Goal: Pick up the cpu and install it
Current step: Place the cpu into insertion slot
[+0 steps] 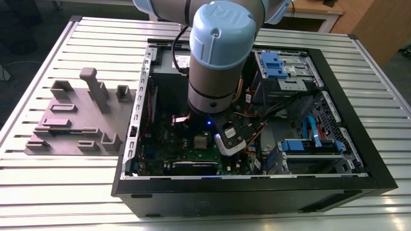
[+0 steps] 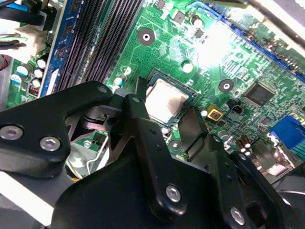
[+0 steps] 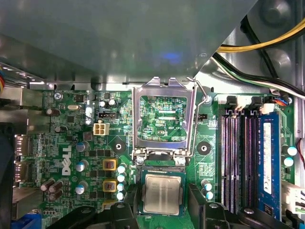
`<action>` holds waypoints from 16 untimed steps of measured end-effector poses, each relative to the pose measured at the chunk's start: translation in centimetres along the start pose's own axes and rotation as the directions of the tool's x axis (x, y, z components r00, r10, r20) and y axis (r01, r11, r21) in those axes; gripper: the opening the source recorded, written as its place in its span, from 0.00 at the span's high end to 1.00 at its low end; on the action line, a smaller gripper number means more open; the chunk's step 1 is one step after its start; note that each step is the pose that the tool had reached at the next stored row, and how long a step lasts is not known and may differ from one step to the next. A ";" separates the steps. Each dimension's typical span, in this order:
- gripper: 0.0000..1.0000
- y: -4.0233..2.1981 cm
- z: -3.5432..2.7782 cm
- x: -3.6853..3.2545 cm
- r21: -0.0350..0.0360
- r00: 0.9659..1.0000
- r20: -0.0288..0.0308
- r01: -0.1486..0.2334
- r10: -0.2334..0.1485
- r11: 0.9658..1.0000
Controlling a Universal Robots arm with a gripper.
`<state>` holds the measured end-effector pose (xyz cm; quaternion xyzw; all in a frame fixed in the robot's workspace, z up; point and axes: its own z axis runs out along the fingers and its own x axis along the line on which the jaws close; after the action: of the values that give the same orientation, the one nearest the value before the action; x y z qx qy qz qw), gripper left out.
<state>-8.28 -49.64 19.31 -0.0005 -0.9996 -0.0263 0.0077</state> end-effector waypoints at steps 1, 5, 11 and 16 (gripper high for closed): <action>0.46 0.00 0.01 0.00 0.000 1.000 0.000 0.000 0.000 1.000; 0.46 0.00 0.11 0.00 -0.001 1.000 0.000 -0.002 0.002 1.000; 0.48 -0.01 0.22 -0.01 -0.007 1.000 0.000 -0.002 0.002 1.000; 0.58 -0.01 0.23 0.00 -0.009 1.000 0.000 0.004 -0.004 1.000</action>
<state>-8.28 -49.63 19.08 0.0016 -0.9995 -0.0308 0.0078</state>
